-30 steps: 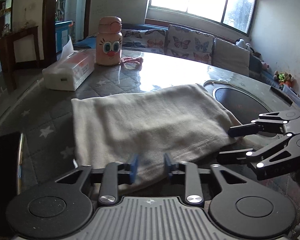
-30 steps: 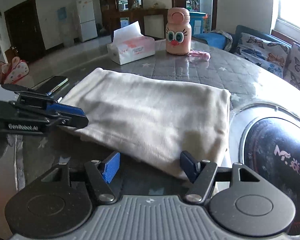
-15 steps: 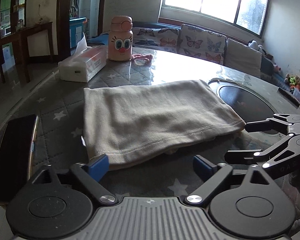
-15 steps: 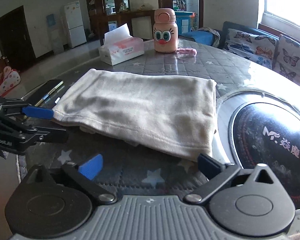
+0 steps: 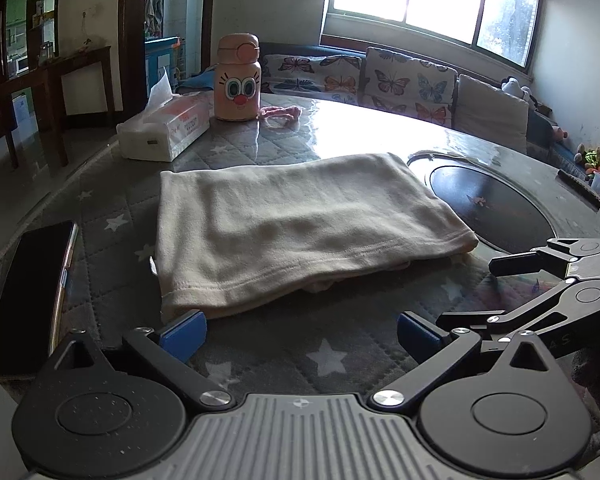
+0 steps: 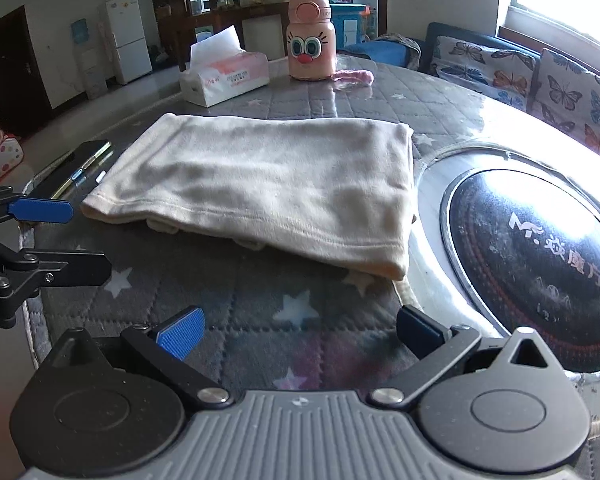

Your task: Fold clothes

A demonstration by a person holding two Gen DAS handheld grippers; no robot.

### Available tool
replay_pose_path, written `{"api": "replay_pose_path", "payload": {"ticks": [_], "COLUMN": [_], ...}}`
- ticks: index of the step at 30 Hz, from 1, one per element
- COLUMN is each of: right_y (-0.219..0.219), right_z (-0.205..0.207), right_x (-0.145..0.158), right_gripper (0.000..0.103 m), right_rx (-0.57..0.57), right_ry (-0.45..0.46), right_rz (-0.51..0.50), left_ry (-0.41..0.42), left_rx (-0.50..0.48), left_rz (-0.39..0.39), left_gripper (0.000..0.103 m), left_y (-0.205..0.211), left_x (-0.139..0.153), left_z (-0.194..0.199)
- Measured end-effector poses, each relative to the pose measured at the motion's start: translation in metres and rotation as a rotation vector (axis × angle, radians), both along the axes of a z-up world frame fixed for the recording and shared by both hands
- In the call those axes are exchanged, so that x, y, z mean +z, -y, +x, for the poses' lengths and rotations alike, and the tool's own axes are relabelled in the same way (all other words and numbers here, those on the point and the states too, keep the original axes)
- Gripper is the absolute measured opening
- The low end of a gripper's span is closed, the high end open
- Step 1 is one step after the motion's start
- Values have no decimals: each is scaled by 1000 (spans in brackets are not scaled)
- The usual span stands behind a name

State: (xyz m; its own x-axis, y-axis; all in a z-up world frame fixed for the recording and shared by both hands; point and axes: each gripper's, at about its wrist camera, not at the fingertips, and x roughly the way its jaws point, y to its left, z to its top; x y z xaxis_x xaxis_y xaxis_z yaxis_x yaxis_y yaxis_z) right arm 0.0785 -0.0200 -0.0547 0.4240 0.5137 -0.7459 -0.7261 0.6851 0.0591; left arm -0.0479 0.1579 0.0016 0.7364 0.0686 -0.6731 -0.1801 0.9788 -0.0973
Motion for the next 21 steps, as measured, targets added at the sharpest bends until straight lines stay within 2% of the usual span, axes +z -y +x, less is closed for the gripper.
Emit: {"api": "replay_pose_path", "payload": {"ticks": [8,19,21], "right_y": [0,-1,-1], "right_z": [-5,-9,-9], "right_x": [-2,-6,-6], "right_gripper": [103,103,103], "right_rx": [3,16,18], "right_ry": [15,46,47], "right_rz": [-16,-27,-27], "left_ry": [-17,-106,-110], "left_rx": [18,70,84], "left_rz": [-12,-20,-42], "left_gripper": [103,103,103], "left_y": [8,19,17], "left_x": [-2,-15,-15], "left_z": [3,14,14]}}
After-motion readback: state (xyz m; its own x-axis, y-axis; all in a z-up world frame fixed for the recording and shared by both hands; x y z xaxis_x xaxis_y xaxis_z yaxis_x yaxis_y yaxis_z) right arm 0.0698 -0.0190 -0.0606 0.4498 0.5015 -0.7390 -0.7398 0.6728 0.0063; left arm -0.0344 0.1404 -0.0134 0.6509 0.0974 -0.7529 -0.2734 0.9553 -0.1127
